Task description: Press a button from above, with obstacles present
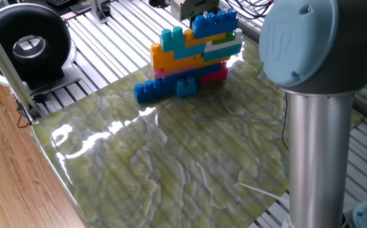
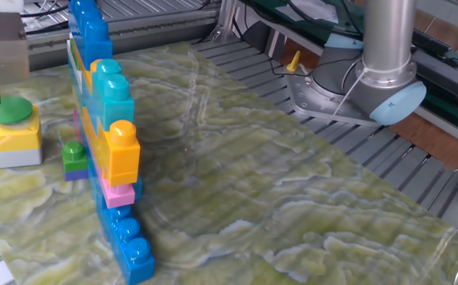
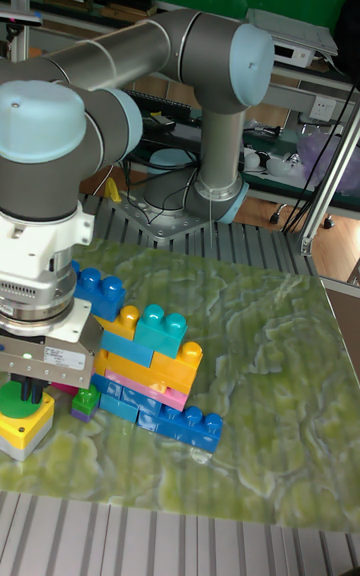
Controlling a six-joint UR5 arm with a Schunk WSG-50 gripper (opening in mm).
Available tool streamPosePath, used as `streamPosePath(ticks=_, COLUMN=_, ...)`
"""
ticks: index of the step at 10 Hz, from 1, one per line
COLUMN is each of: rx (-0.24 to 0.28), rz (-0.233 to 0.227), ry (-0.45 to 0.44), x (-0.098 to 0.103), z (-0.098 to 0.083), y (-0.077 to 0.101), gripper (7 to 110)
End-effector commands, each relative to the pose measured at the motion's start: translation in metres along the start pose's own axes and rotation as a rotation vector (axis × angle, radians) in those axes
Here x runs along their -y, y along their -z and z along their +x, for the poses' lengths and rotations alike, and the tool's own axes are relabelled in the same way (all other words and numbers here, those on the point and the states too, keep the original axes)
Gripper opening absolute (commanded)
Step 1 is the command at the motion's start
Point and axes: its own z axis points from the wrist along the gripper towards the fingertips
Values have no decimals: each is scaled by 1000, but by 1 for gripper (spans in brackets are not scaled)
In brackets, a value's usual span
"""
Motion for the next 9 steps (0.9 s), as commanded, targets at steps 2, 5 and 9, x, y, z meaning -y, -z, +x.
streamPosePath(ticks=2, rx=-18, rz=-51, ry=32, x=8, z=5, y=-5, gripper=7)
streamPosePath(ticks=5, rx=-45, rz=-41, ry=62, x=16, z=16, y=-11, gripper=7)
streamPosePath(ticks=9, rx=-54, rz=-24, ry=47, x=13, z=14, y=-8, gripper=7)
